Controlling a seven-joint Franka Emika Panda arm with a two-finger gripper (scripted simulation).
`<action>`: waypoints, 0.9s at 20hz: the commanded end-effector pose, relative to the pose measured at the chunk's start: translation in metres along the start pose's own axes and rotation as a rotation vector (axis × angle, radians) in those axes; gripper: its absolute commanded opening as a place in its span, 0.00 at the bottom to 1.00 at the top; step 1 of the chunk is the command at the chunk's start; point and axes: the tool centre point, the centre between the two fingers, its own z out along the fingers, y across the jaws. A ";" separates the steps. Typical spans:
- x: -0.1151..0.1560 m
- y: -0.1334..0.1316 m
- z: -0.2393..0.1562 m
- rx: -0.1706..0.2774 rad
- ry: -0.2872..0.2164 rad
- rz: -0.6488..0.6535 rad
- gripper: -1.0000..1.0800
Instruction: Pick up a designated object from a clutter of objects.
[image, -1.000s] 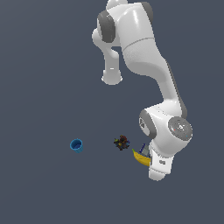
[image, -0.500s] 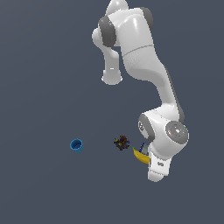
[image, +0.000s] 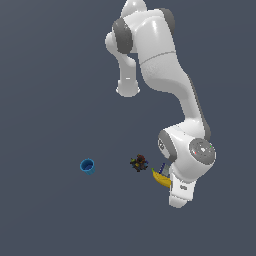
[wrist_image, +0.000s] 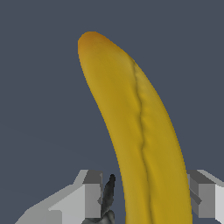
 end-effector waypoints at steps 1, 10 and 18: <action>-0.001 0.000 0.000 0.000 0.000 0.000 0.00; -0.016 -0.004 -0.015 0.000 0.000 0.000 0.00; -0.052 -0.014 -0.050 0.000 -0.002 0.000 0.00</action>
